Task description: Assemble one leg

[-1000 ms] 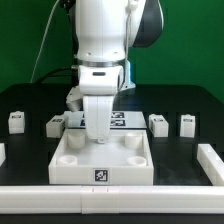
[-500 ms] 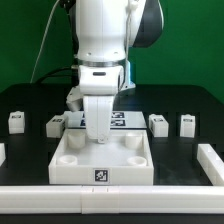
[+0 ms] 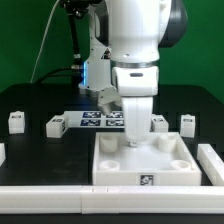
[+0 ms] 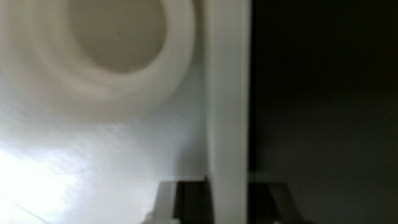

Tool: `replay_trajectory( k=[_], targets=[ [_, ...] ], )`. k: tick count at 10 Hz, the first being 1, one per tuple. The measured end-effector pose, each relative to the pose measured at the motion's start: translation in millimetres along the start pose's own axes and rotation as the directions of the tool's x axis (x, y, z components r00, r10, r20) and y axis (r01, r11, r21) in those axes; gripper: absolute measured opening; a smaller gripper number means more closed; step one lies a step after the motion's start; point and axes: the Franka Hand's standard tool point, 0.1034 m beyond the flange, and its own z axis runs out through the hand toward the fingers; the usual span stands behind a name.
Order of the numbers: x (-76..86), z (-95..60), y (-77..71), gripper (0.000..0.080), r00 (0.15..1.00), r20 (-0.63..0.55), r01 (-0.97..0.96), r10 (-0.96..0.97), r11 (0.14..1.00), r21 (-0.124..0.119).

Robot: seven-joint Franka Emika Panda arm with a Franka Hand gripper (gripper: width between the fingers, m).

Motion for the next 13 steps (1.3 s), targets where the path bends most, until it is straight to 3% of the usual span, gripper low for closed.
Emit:
replay_trajectory(
  k=[4,6,8,13],
  targets=[
    [-0.3,0.1,1.3,0.0060,1.000,-0.001,-0.001,0.001,1.000,-0.003],
    [8.6,0.2,20.3,0.0060,1.000,-0.010,0.008,-0.008,1.000,-0.021],
    [13.5,0.2,29.8,0.0060,1.000,-0.014,0.002,-0.002,1.000,-0.031],
    [20.8,0.3,32.4,0.0060,0.999,-0.017,-0.043,0.043,0.999,-0.028]
  ],
)
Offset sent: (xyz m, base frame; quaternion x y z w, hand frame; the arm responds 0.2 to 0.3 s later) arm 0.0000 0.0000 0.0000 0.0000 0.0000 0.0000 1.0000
